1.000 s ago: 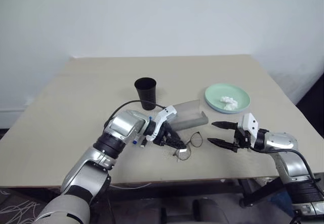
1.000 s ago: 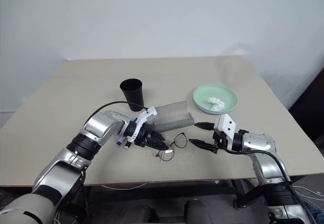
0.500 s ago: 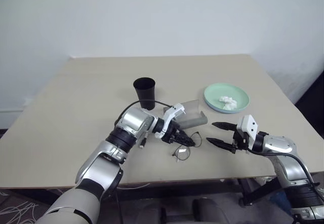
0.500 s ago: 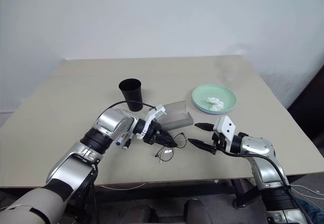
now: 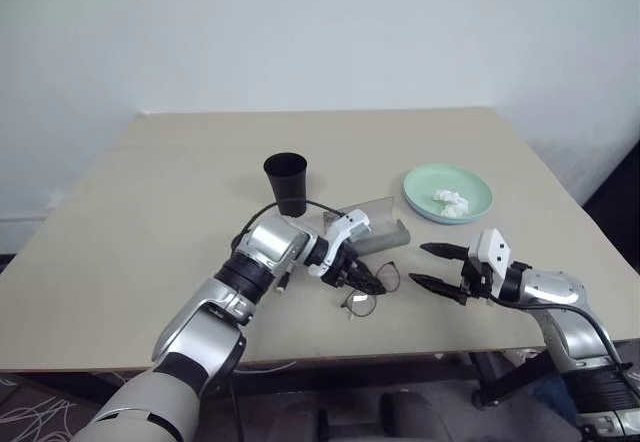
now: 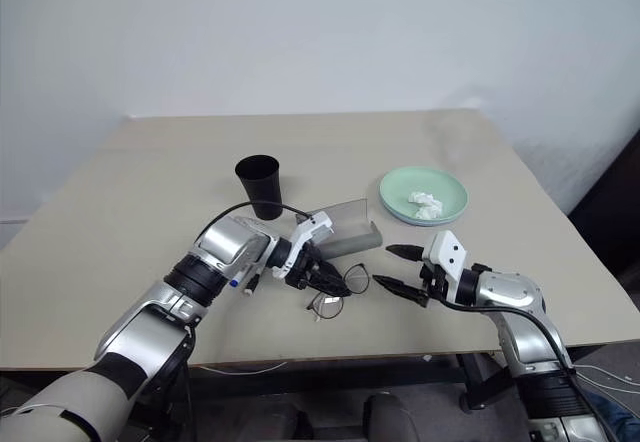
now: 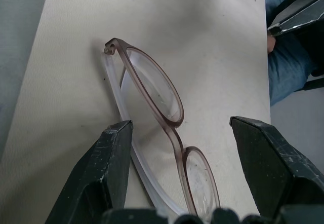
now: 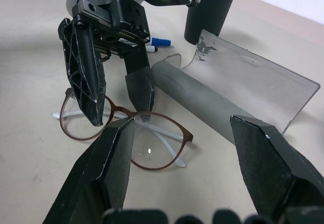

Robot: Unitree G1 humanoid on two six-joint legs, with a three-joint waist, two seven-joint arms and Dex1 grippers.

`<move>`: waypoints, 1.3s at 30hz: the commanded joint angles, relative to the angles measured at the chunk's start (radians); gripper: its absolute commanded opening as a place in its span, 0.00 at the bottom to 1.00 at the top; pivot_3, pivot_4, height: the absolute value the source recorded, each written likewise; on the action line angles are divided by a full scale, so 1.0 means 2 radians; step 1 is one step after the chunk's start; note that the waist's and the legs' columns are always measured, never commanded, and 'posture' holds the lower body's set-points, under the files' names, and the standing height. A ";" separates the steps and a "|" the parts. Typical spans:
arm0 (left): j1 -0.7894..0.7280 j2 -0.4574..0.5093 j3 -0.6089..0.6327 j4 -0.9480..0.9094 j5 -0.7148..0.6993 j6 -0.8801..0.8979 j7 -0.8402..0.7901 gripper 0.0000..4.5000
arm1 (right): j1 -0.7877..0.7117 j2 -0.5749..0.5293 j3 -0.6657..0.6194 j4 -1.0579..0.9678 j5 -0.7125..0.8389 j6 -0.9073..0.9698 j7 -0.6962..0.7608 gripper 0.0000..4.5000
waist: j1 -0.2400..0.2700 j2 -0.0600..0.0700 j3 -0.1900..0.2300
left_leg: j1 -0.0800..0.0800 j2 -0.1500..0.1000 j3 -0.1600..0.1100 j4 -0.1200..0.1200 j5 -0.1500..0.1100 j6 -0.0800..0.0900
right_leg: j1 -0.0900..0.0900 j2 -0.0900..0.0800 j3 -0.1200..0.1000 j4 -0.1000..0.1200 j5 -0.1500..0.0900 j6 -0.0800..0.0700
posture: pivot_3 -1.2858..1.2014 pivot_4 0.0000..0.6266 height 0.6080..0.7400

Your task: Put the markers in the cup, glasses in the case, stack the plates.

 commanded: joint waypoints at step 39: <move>-0.012 0.018 0.009 -0.033 0.018 -0.022 -0.021 0.42 | -0.015 -0.001 -0.002 0.005 0.000 -0.011 -0.012 0.72 | 0.000 0.000 0.000 | 0.000 0.000 0.000 0.000 0.000 0.000 | 0.000 0.000 0.000 0.000 0.000 0.000 | 0.52 0.00 0.94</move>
